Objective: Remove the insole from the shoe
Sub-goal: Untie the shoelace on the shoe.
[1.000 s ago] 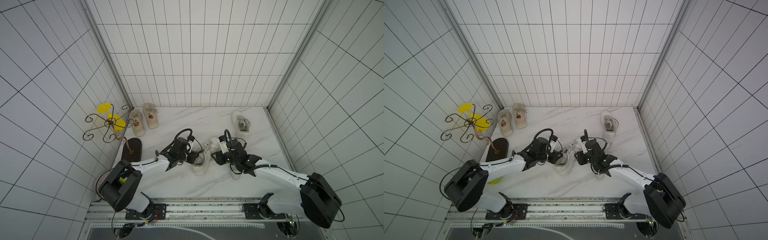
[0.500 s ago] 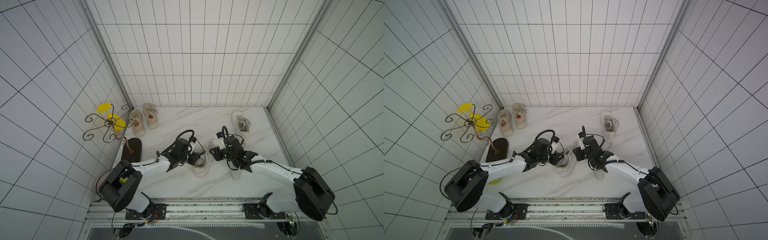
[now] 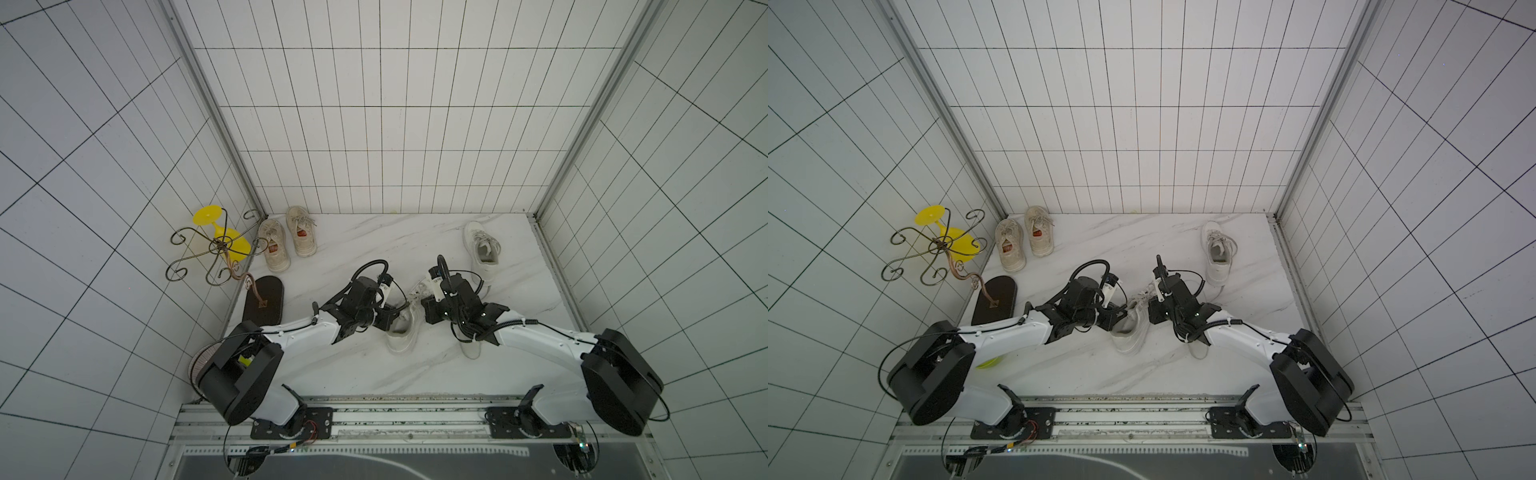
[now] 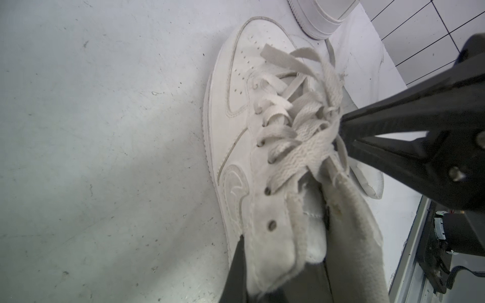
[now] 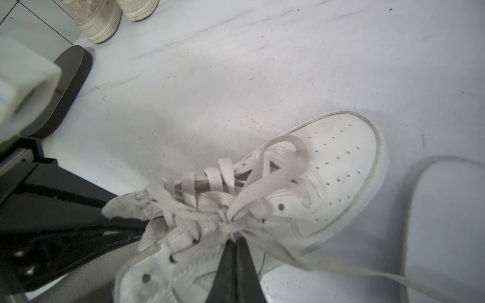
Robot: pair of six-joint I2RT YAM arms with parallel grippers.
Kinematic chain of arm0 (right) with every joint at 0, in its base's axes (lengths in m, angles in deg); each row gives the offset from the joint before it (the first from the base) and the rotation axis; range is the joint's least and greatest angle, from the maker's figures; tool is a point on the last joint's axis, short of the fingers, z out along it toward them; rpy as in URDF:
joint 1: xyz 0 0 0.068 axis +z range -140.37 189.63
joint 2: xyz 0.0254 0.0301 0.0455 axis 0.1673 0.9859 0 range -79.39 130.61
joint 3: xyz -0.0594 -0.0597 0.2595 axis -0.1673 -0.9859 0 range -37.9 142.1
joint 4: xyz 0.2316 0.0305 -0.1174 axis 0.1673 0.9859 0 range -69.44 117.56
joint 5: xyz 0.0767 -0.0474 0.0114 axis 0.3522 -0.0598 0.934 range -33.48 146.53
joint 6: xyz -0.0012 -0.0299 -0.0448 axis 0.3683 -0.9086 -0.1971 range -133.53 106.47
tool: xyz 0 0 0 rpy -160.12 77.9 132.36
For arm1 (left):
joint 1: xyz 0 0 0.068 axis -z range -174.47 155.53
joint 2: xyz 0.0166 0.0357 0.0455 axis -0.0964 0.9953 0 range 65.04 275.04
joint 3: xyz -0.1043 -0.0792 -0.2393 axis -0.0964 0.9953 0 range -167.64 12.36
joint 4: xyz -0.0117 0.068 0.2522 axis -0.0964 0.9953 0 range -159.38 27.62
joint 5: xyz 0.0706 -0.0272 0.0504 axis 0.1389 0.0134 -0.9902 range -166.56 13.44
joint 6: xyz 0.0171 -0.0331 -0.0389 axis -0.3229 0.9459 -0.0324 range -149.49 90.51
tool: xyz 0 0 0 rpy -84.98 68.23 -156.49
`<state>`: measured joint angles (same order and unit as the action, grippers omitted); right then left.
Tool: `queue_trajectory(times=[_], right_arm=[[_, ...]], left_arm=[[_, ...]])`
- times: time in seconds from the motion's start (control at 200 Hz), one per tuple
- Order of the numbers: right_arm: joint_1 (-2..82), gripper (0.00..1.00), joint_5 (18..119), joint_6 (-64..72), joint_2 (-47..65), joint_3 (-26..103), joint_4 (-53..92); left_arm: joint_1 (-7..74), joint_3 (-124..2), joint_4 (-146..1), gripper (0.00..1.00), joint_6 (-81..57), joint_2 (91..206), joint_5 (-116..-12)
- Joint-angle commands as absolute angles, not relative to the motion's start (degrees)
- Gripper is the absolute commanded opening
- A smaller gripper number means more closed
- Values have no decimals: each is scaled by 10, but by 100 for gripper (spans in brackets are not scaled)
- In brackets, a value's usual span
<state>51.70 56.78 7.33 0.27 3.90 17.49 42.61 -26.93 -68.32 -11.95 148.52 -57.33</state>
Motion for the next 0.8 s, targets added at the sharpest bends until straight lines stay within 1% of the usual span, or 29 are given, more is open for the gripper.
queue_trajectory(times=[0.0,0.11,0.315,0.49,0.56,0.795], right_arm=[[521,0,495,74,-13,87,201],[517,0,463,85,-37,73,203],[515,0,460,93,-54,61,204],[508,0,428,101,-71,55,218],[488,0,426,109,-84,47,225],[386,0,465,120,-141,18,238]], left_arm=[[430,-276,-738,0,-124,1454,-571],[423,-274,-736,0,-117,1451,-583],[419,-270,-739,0,-113,1447,-588],[410,-264,-741,0,-106,1439,-598],[403,-261,-742,0,-101,1435,-604],[390,-251,-743,0,-90,1420,-623]])
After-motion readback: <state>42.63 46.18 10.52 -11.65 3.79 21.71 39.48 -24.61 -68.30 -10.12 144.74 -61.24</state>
